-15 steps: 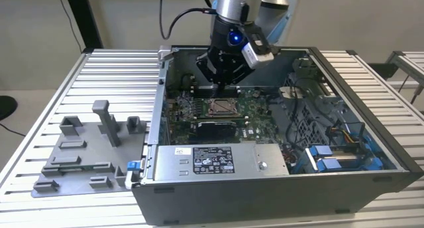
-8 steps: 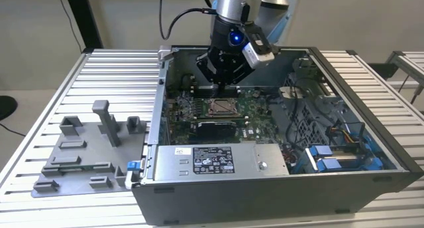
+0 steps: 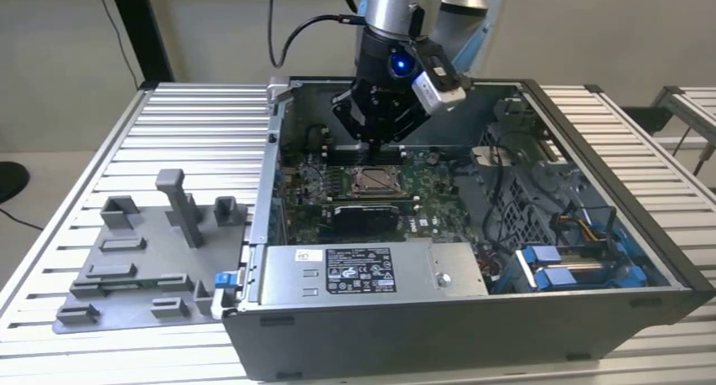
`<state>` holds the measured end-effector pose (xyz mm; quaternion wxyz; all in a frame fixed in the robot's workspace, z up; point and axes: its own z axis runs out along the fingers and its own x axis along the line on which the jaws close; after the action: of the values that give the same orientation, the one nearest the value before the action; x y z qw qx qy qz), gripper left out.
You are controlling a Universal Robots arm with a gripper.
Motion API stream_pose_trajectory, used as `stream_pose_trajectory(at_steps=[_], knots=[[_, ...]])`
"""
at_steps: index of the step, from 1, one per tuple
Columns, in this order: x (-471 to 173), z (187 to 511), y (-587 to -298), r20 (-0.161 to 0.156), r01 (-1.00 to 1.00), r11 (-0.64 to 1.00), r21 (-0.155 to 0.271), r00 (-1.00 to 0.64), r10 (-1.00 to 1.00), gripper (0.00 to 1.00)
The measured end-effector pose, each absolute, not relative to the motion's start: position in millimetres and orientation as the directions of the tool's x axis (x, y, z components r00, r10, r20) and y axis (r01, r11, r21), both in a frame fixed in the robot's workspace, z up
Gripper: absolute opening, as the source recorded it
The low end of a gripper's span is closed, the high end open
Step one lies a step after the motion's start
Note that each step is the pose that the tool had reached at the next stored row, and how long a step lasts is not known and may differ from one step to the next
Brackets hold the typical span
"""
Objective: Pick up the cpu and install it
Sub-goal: 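Install the first cpu locking lever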
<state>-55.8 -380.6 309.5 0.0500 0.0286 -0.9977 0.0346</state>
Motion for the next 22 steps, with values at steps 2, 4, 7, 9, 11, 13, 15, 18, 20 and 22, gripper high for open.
stream_pose_trajectory(at_steps=[2,4,7,9,11,13,15,18,20,22], knots=[[-55.8,309.5,-380.7,0.102,-0.069,0.995,-0.066,-0.993,-0.062,0.0],[-55.8,309.5,-380.7,0.1,-0.069,0.997,-0.033,-0.993,-0.065,0.0],[-55.8,309.5,-380.8,0.096,-0.07,0.997,0.021,-0.993,-0.071,0.0],[-55.8,309.5,-380.8,0.093,-0.07,0.996,0.057,-0.993,-0.075,0.0],[-55.8,309.5,-380.8,0.091,-0.07,0.993,0.093,-0.993,-0.079,0.0],[-55.8,309.5,-380.8,0.087,-0.07,0.989,0.13,-0.993,-0.082,0.0],[-56.0,309.5,-380.8,0.085,-0.071,0.984,0.165,-0.993,-0.086,0.0],[-56.2,309.3,-380.8,0.08,-0.072,0.973,0.218,-0.993,-0.092,0.0],[-56.3,309.2,-380.7,0.076,-0.073,0.964,0.254,-0.993,-0.095,0.0],[-56.8,308.0,-380.0,0.074,-0.073,0.957,0.28,-0.993,-0.097,0.0]])
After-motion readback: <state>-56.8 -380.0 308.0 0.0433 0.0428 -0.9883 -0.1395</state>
